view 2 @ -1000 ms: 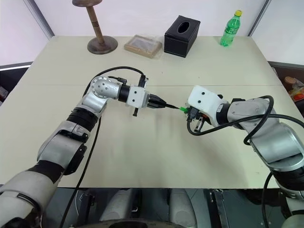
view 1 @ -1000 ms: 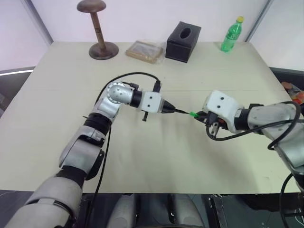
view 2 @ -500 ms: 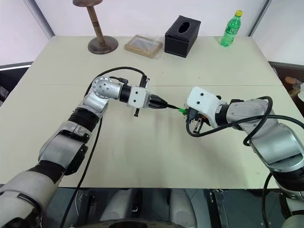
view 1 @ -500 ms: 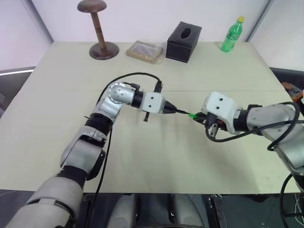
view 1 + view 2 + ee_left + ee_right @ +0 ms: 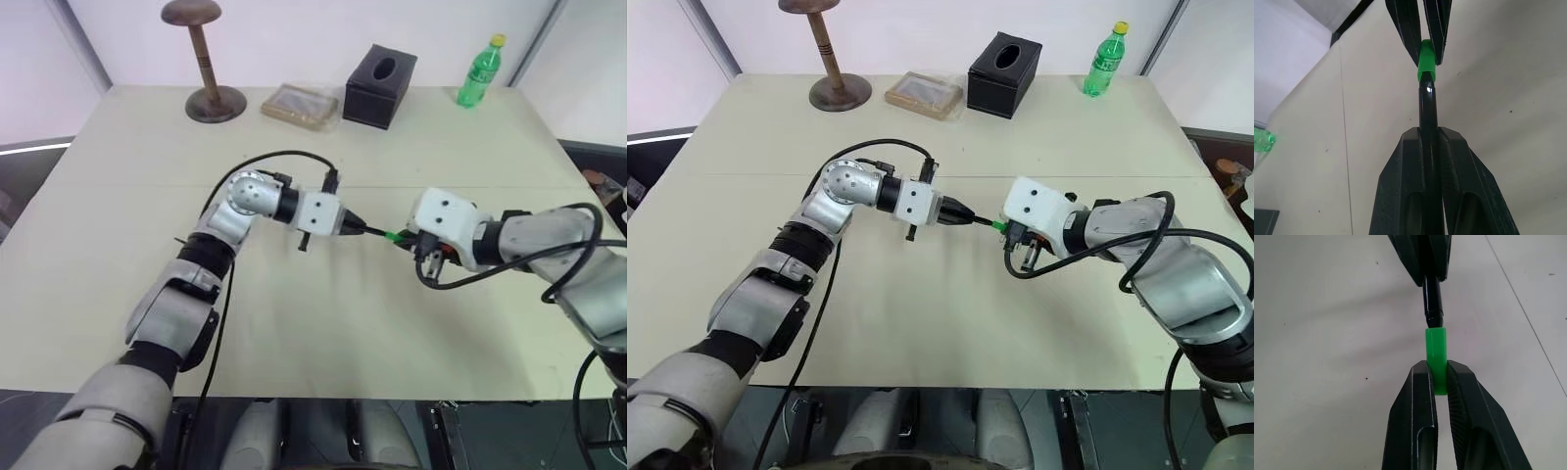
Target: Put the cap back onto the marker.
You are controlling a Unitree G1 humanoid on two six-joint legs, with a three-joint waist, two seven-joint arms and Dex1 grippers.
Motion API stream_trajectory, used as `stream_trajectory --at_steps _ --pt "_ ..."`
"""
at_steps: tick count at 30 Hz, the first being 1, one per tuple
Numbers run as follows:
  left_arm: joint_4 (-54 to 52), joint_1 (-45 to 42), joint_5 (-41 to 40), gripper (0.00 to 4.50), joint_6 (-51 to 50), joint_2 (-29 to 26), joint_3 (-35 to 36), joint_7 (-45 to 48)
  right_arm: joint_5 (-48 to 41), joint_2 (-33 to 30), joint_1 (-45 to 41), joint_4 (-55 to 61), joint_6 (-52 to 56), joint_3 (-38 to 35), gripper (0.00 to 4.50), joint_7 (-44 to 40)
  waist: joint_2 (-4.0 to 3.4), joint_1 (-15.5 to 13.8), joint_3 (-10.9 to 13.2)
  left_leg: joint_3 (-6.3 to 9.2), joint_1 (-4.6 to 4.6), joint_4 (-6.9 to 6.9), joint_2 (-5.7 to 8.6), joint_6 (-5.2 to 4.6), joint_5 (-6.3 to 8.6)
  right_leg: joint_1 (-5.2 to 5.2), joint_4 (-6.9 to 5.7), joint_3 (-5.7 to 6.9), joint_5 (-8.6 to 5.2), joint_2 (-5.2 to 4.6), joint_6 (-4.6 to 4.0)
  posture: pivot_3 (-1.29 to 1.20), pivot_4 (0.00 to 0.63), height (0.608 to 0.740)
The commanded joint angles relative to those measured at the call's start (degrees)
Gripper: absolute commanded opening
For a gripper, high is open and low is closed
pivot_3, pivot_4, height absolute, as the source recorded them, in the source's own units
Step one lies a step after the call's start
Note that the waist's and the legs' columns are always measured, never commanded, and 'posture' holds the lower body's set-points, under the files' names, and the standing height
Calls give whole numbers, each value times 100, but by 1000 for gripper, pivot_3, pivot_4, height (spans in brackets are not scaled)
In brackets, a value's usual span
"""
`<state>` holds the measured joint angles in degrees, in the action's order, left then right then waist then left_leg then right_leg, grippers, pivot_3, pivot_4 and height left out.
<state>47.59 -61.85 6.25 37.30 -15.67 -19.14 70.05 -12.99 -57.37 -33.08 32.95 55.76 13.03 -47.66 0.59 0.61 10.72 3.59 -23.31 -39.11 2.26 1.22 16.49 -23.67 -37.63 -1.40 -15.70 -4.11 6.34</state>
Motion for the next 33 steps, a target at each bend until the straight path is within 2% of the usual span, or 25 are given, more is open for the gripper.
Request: stream_trajectory --at_steps 1,8,20,33 --pt "1 -244 137 0 186 5 -48 -185 272 -77 -191 -47 -270 157 33 -22 0 2 0 0 0 0 0 0 0 -1 0 0 0 0 0 0 150 740" --pt "341 -325 529 0 665 65 -181 -700 398 187 -371 -422 -366 374 33 -82 0 5 0 -1 -1 0 0 0 0 -4 -2 0 0 0 0 0 150 740" --pt "567 -169 466 0 983 75 -122 -1185 299 703 -710 -653 -38 223 33 -13 0 -2 0 -3 -7 -2 1 0 0 -13 -9 -2 0 -1 0 0 150 740" --pt "675 -235 -87 0 756 236 71 -286 602 792 -948 -215 34 774 33 -79 0 9 0 -8 -12 -3 2 0 -1 -29 -25 -5 0 -1 0 0 150 740"
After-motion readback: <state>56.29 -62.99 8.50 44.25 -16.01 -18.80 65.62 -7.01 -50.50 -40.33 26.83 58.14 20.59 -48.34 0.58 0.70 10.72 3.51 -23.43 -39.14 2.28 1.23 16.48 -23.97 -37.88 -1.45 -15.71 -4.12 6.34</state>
